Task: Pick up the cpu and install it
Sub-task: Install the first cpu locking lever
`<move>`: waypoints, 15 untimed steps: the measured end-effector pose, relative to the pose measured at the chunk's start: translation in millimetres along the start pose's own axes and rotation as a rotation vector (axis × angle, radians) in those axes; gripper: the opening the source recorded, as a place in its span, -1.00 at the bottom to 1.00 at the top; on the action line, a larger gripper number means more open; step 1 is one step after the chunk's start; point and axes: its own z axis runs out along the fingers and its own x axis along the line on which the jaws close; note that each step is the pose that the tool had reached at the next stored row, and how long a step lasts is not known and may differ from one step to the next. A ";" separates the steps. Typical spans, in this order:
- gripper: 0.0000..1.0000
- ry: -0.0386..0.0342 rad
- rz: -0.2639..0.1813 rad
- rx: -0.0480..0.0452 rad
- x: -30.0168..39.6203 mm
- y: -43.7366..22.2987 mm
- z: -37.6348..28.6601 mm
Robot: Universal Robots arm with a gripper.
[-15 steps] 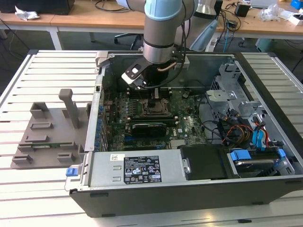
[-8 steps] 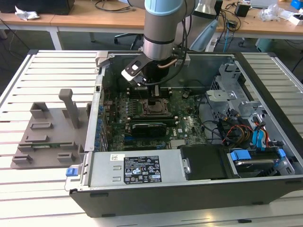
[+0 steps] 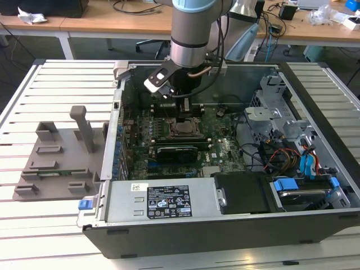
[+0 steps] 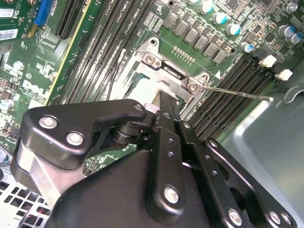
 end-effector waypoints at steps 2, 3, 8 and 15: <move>-0.79 -0.0001 0.000 0.0000 -0.1 -0.1 -2.0; -0.79 0.0000 0.000 0.0000 -0.1 -0.1 -2.8; -0.79 -0.0010 0.000 0.0001 -0.3 -0.2 -7.4; -0.79 -0.0029 0.000 0.0002 -0.7 -0.6 -17.7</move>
